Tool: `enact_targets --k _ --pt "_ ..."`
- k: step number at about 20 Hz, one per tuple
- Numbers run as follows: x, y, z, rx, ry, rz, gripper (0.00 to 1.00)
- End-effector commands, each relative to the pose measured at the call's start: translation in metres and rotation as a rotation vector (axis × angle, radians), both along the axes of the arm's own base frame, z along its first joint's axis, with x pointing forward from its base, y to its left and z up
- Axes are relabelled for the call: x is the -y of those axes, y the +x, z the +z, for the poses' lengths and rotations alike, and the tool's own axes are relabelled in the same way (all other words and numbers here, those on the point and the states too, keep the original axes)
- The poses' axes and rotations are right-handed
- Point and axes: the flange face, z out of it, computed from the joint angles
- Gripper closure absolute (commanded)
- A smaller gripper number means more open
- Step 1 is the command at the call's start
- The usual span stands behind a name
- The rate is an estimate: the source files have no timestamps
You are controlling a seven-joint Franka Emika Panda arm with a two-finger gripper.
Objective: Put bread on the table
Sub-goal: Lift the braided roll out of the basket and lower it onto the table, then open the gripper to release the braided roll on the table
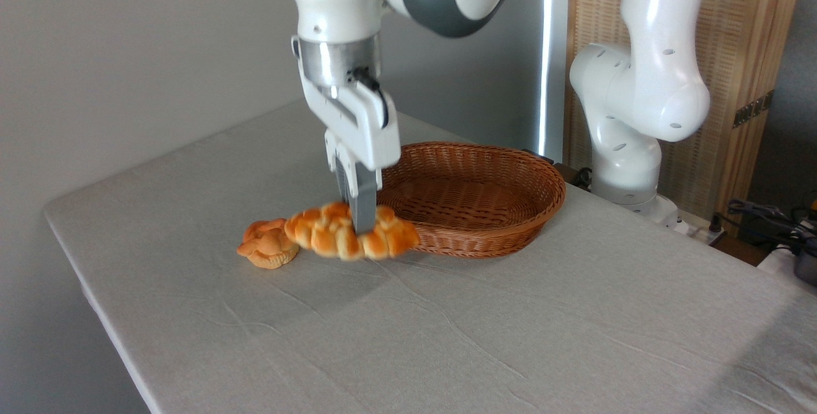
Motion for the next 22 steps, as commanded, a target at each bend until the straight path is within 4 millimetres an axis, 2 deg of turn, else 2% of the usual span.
enact_targets --k 1,2,3,4,22 --pt "-0.002 0.016 -0.024 -0.008 0.110 -0.172 0.67" --pt "0.005 0.018 -0.030 -0.012 0.115 -0.206 0.50" --pt "0.009 0.020 -0.038 -0.014 0.122 -0.250 0.05" --pt "0.010 0.022 -0.043 -0.010 0.125 -0.284 0.00" --pt "0.010 0.023 -0.045 -0.006 0.125 -0.302 0.00"
